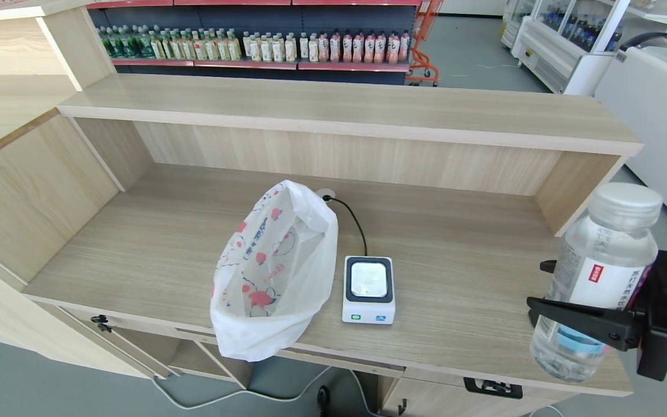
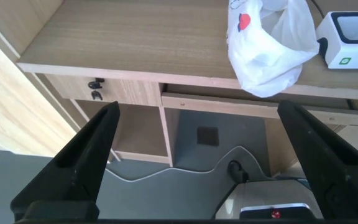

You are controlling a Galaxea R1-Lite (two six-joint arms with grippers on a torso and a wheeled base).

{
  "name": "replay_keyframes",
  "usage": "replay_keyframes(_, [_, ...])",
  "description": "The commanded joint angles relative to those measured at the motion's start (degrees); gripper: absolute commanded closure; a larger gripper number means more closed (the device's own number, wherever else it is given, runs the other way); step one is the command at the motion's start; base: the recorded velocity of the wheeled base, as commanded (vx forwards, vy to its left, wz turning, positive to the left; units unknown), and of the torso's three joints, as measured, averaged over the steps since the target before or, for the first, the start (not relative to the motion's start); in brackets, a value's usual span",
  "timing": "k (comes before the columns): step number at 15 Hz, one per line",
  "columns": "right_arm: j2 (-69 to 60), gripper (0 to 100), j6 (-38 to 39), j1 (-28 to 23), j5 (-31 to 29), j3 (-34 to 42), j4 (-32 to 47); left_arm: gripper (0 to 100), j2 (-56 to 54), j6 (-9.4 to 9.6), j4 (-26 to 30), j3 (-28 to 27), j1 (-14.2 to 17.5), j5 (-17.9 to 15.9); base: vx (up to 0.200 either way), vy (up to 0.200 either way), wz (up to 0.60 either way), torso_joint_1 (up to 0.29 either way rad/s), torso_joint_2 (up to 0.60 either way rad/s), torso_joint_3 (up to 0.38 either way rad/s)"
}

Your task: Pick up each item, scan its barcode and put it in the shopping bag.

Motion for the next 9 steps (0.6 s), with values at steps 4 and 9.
replay_keyframes(4, [6.25,100,2.39,-2.17,-0.99,-2.61,-5.92,0,-0.02,0.06,0.02,0.00,0.00,-0.01,0.000,0.200,0.00,0.004,0.00,0.005])
replay_keyframes(9, [15.47,100,15.57,-0.33,-14.87,-7.09,-11.10,0,-0.02,0.15,0.02,0.00,0.00,-0.01,0.000,0.200,0.00,0.003,0.00,0.001])
